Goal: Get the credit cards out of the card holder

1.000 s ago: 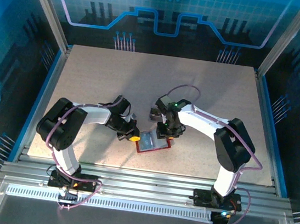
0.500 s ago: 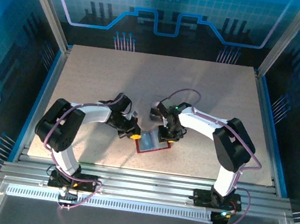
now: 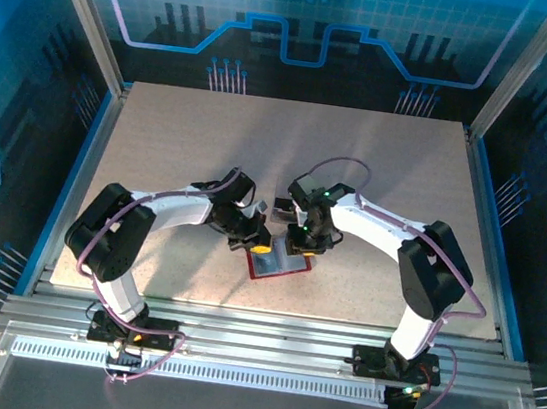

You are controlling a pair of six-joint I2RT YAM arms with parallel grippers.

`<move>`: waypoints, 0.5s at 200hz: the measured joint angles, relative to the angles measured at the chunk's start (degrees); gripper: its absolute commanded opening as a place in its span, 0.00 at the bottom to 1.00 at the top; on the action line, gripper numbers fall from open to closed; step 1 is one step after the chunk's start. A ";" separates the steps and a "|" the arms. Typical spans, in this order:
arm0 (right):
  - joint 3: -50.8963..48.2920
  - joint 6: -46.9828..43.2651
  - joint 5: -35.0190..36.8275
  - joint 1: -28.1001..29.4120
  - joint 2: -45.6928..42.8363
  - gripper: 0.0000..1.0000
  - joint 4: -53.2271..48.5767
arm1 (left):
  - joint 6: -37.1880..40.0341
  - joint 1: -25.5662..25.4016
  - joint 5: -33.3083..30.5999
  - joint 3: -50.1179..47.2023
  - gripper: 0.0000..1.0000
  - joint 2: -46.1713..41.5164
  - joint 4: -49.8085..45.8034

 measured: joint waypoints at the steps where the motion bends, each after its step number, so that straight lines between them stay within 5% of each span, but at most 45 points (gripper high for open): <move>1: 0.02 0.02 -0.11 0.00 -0.02 0.35 0.09 | 0.00 0.00 0.00 0.00 0.00 0.00 0.00; 40: -1.07 1.70 -8.17 -0.33 -0.11 0.23 6.86 | 0.02 -0.59 0.00 0.00 0.00 0.48 -0.04; 100: -7.41 3.32 -12.85 -3.69 1.46 0.19 13.62 | 0.04 -0.96 -0.17 0.00 0.00 0.70 -0.11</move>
